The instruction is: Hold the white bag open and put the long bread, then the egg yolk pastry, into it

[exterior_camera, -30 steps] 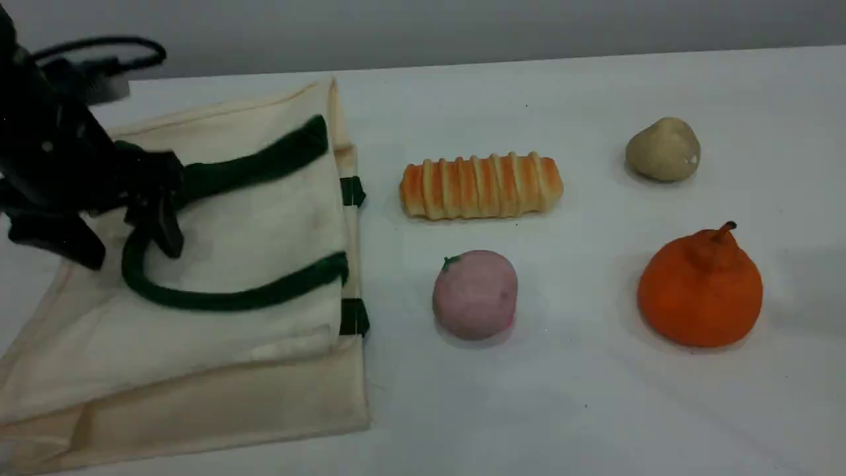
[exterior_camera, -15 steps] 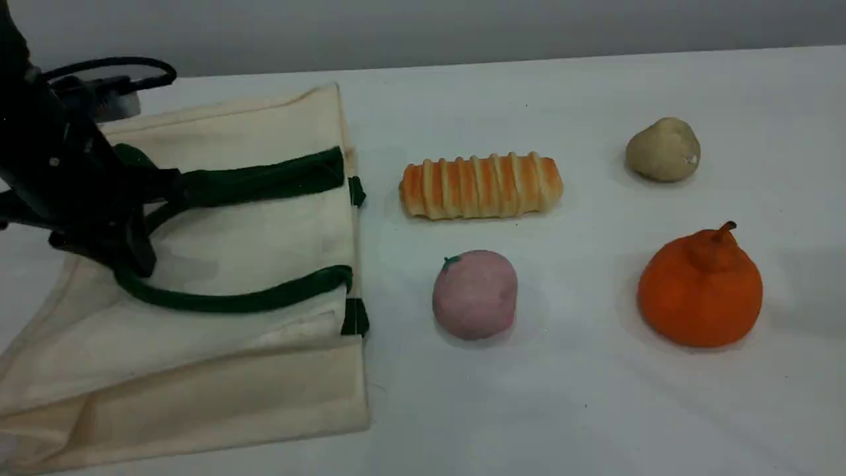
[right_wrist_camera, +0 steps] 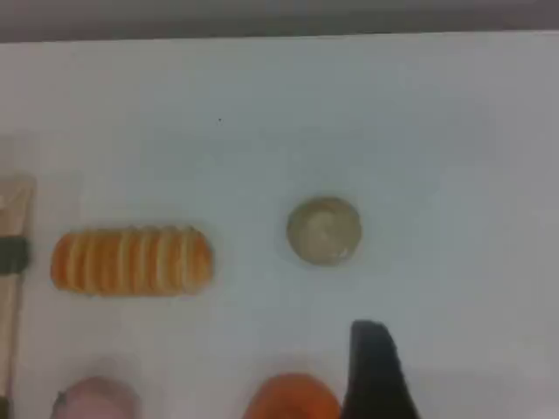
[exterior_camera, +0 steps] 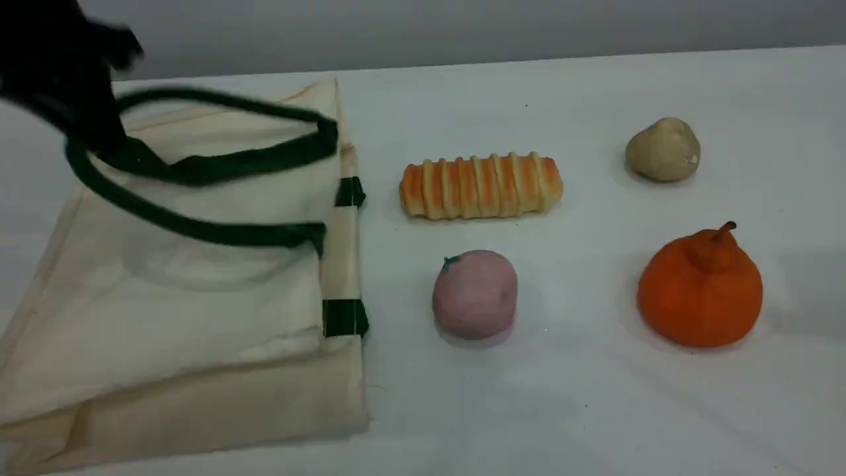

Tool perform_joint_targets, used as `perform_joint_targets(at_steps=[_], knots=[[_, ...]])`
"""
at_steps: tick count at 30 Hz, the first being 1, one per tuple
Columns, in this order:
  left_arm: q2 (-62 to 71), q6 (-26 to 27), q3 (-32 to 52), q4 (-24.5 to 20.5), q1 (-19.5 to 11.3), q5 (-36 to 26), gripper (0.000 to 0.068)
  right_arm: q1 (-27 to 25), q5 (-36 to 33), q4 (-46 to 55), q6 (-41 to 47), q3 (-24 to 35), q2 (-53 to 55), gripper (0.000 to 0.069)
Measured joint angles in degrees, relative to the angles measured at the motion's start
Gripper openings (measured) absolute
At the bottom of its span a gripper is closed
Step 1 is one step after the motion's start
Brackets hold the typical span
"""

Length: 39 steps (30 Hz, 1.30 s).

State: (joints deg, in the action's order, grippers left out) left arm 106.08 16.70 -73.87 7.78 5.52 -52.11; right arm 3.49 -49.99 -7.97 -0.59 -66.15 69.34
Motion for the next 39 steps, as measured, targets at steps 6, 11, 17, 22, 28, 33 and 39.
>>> perform_joint_targets(at_steps=[6,11,17,22,28,33,39], knots=[[-3.57,4.33,-5.33,2.67,0.00,-10.18,0.0070,0.00,0.06,-2.57,-2.33,0.00,0.00,0.0419],[-5.78,5.82,-8.84,3.94,0.00,-16.40,0.0070,0.00,0.27,-5.89,-4.84,0.00,1.12,0.0419],[-6.39,6.29,-12.72,4.43,0.00,-18.10,0.0070,0.00,0.54,-8.79,-8.38,0.05,6.25,0.0419],[-7.02,11.39,-16.94,4.34,0.33,-18.10,0.0070,0.00,1.98,-9.00,-10.34,0.05,11.80,0.0419],[-7.99,14.48,-22.46,4.53,0.37,-18.10,0.0070,0.00,4.02,-14.17,-14.47,0.05,18.82,0.0419],[-8.76,17.31,-25.22,4.42,0.39,-18.10,0.0070,0.00,6.24,-19.29,-20.02,0.05,23.37,0.0419],[-10.09,21.94,-25.58,4.47,0.39,-17.98,0.0070,1.40,8.70,-28.71,-27.54,0.05,27.01,0.0419]])
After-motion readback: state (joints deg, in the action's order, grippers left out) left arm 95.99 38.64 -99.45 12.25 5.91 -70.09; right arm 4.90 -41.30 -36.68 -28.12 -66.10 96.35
